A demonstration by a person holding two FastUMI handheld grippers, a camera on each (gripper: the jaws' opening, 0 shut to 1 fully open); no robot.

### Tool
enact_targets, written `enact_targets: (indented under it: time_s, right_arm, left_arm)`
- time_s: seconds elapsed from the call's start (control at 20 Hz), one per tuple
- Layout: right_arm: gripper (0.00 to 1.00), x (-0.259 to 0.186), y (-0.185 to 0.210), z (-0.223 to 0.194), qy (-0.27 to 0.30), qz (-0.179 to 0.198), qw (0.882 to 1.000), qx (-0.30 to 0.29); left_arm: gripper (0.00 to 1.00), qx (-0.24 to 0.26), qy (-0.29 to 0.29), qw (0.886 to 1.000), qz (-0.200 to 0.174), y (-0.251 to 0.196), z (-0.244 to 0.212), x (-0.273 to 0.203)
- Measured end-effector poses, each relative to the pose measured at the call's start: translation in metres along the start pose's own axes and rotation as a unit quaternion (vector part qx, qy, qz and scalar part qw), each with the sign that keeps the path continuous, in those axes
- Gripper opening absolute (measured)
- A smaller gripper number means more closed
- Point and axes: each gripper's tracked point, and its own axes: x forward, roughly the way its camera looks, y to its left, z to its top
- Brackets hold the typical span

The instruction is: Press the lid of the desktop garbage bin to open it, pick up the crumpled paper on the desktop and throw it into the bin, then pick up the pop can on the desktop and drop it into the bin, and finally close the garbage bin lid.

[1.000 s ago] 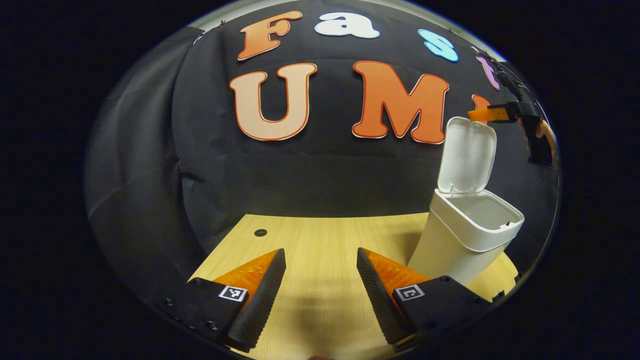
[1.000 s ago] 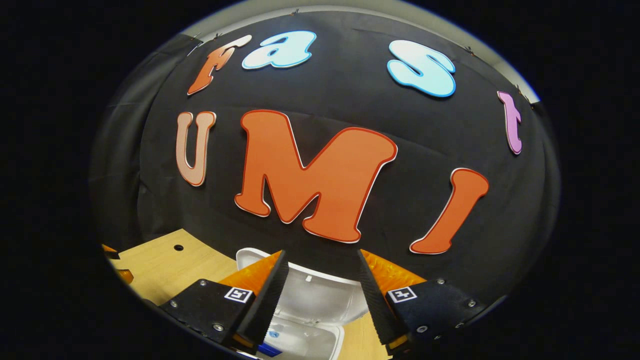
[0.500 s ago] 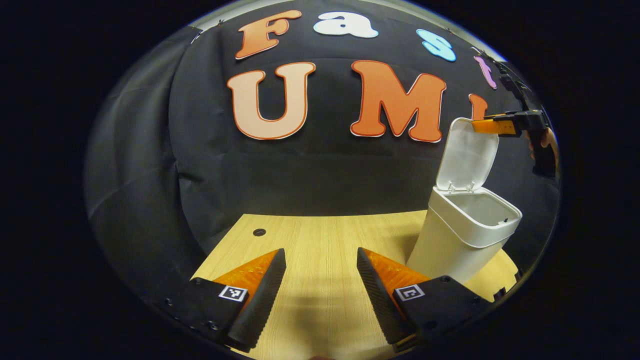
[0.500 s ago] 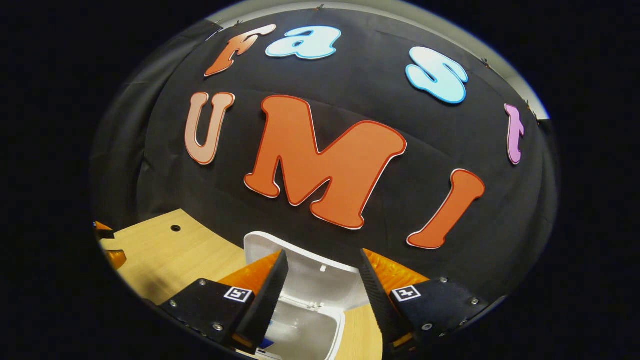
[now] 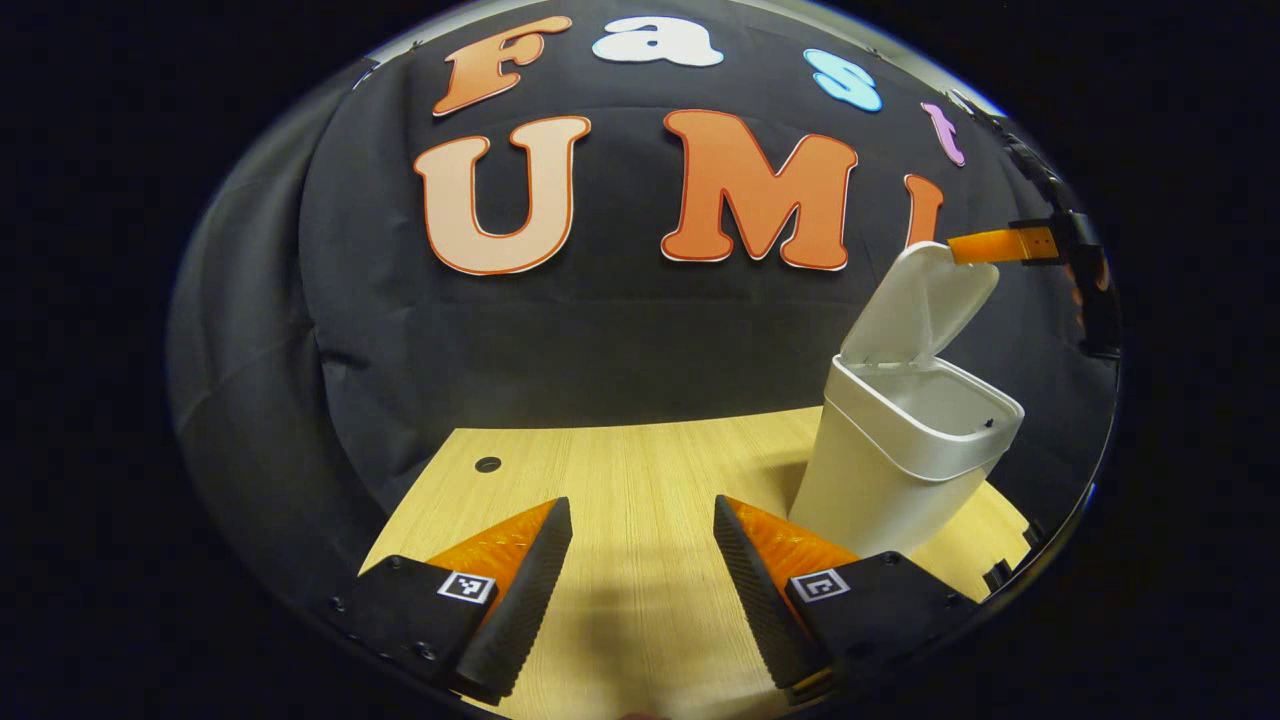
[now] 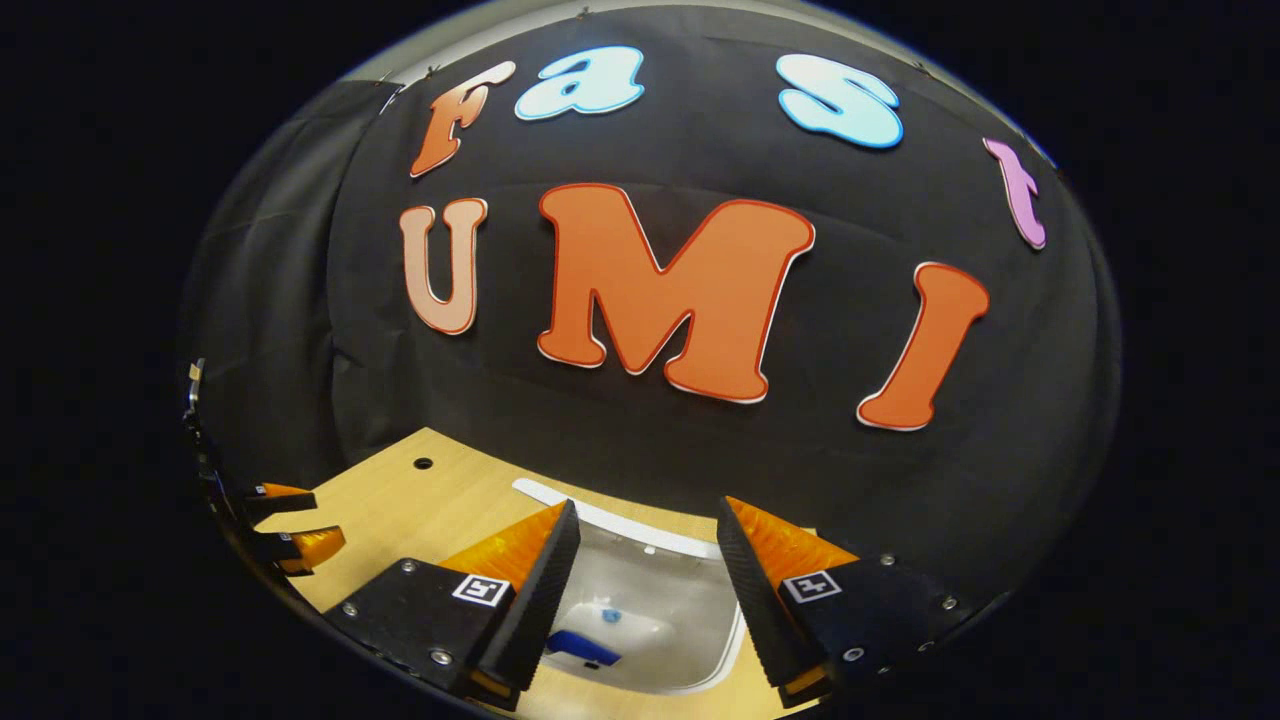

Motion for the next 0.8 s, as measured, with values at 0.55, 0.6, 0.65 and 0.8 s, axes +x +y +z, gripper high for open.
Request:
enact_targets:
  time_s: [0.55, 0.6, 0.65, 0.8]
  right_arm:
    - [0.84, -0.019, 0.024, -0.058, 0.070, 0.054, 0.995, 0.054]
    - [0.84, -0.019, 0.026, -0.062, 0.072, 0.056, 0.994, 0.060]
    - [0.84, -0.021, 0.026, -0.065, 0.074, 0.058, 0.993, 0.066]
    - [0.84, -0.017, 0.031, -0.076, 0.098, 0.073, 0.985, 0.125]
  left_arm:
    - [0.92, 0.011, 0.004, 1.000, -0.019, -0.017, -0.001, 0.003]
    - [0.90, 0.012, 0.004, 1.000, -0.020, -0.017, -0.002, 0.003]
    - [0.92, 0.013, 0.005, 1.000, -0.021, -0.019, -0.003, 0.003]
    - [0.92, 0.017, 0.002, 1.000, -0.024, -0.023, -0.001, 0.000]
